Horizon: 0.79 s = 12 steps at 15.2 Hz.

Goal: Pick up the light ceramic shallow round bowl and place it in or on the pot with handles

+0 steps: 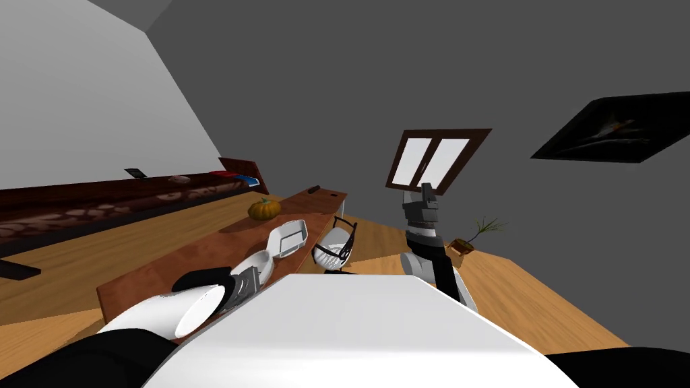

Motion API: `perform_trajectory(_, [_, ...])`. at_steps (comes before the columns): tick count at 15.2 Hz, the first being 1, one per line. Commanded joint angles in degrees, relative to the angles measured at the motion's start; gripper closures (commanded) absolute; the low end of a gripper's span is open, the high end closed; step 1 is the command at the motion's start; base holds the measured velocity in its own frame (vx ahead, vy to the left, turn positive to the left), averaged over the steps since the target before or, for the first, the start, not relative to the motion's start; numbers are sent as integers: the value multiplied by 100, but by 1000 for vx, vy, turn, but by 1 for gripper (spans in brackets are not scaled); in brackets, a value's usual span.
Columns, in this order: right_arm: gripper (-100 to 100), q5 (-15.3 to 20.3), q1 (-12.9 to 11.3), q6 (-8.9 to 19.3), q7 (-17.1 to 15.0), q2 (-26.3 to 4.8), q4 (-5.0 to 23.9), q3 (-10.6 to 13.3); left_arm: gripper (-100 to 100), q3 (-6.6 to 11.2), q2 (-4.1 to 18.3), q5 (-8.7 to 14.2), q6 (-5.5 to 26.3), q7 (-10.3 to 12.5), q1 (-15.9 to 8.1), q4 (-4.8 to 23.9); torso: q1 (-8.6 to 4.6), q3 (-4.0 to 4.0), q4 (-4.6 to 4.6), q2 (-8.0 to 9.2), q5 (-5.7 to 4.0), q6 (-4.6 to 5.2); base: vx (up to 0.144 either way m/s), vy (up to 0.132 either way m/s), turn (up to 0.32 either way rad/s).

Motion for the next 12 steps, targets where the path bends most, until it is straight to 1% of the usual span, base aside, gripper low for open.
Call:
perform_trajectory(1, [0, 0, 0, 0, 0, 0, 0, 0, 100, 165, 230, 182, 127, -35, -37, -134, 0, 0, 0, 0, 0, 0, -13, 44, -125])
perform_trajectory(8, [0, 0, 0, 0, 0, 0, 0, 0, 100, 600, 779, 625, 616, -83, 26, -401, -27, -14, 12, -40, -35, 55, -5, 22, -62])
perform_trajectory(12, [0, 0, 0, 0, 0, 1, 0, 0, 100, 600, 779, 625, 616, -83, 26, -401, -47, -18, 14, -50, -42, 60, 0, 1, -3])
